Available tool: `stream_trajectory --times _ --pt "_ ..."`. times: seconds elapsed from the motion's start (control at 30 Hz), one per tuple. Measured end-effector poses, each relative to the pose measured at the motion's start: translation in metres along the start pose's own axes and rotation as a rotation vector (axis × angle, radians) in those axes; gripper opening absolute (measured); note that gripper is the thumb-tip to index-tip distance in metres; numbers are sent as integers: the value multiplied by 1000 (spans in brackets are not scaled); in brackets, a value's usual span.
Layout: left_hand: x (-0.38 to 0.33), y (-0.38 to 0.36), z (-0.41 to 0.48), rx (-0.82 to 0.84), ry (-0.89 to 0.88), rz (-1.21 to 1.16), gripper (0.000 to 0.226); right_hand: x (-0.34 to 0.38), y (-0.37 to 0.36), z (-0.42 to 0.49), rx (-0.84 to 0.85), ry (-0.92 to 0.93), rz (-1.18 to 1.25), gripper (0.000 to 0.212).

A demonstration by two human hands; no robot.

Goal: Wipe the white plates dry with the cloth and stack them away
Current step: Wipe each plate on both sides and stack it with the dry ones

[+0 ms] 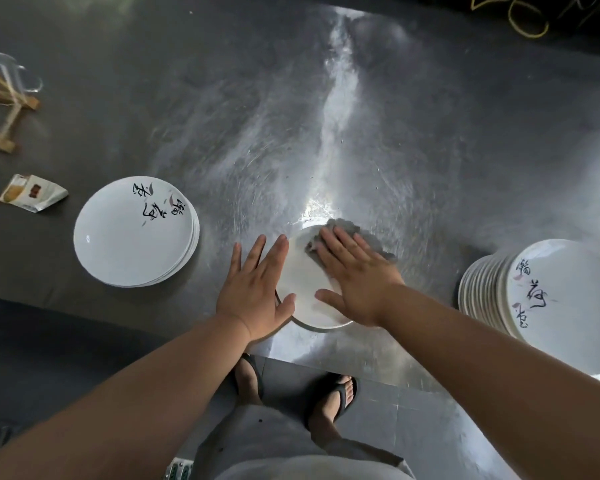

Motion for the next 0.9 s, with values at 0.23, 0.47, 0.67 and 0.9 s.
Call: stream_trajectory --times 0.23,0.47,0.67,0.9 --pt "0 3 0 22 2 -12 95 17 -1 6 -42 -101 63 96" --pt "1 2 -3 -41 33 -81 97 19 -22 -46 -28 -260 130 98" --pt "1 5 -2 -22 30 -67 96 0 -7 -30 -18 -235 156 94" --pt "2 5 -3 -72 52 -125 98 38 -27 -73 59 -200 230 90"
Point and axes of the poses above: each hand's wrist, its own z-axis towards the middle knuckle, its own y-axis out of the back of the hand, x = y × z, the point moved 3 cm from there along z, towards the middle knuckle, and after that the axes turned 9 degrees about z, right-handed, at the moved point
